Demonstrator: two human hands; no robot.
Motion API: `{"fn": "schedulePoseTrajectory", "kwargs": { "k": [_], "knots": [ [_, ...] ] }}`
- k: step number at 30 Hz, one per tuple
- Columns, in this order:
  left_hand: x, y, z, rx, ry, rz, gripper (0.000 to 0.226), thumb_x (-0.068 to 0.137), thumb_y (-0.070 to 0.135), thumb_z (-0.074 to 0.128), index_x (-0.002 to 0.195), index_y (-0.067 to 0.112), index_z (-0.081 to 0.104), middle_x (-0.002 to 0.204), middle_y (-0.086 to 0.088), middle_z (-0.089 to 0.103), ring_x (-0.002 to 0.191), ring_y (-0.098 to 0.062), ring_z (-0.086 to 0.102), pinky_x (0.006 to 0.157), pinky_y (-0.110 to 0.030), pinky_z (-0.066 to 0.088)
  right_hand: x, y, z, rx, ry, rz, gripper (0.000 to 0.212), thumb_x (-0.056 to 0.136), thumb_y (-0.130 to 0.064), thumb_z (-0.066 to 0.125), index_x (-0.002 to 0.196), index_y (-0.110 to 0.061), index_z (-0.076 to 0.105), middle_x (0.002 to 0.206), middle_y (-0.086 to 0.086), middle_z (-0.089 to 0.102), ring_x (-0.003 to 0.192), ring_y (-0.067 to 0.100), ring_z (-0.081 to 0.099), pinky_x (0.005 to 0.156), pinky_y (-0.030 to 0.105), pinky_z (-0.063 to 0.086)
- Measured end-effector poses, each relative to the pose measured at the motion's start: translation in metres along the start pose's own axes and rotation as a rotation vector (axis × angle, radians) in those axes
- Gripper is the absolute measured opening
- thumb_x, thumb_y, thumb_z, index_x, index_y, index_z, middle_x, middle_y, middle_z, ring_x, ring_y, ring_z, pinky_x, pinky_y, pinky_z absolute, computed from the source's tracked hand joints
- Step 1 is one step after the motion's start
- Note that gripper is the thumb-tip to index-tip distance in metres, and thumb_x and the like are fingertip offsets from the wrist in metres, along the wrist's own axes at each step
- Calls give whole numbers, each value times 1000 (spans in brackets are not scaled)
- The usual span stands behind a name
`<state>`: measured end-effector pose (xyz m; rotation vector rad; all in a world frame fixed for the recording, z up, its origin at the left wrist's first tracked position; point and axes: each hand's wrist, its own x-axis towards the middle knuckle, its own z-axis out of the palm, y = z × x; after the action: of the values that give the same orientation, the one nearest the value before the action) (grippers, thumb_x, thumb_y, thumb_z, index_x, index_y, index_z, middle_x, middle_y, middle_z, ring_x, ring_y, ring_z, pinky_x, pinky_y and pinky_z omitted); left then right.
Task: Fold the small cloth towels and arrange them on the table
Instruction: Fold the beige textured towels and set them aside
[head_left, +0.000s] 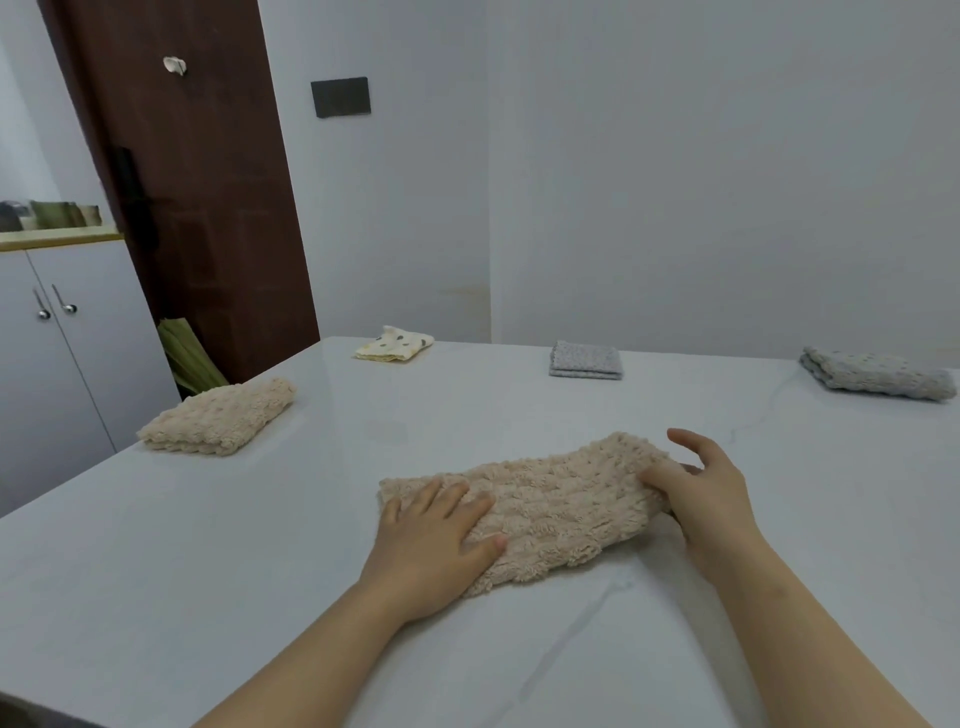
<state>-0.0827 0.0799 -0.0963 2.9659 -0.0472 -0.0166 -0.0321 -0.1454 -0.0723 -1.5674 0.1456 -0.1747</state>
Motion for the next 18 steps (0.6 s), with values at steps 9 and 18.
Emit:
{"fn": "schedulePoseTrajectory", "kwargs": {
  "k": [9,18],
  "knots": [
    [0,-20,-22,-609,352,-59,32,94,30,45,124,24,54,131,4,52,120,-13,45,99,-27,33,-23,-23,52,-37,-67,-160,47,80,-7,61,121,-29,52,95,5,63,89,23,63,89,42,52],
    [-16,-60,-28,-1149,202,-129,34,100,33,29,119,25,55,84,-4,65,67,-10,54,62,-19,41,-66,-21,120,-219,-503,-322,36,77,-12,65,106,-34,60,81,-16,58,71,0,56,68,16,45]
  ]
}}
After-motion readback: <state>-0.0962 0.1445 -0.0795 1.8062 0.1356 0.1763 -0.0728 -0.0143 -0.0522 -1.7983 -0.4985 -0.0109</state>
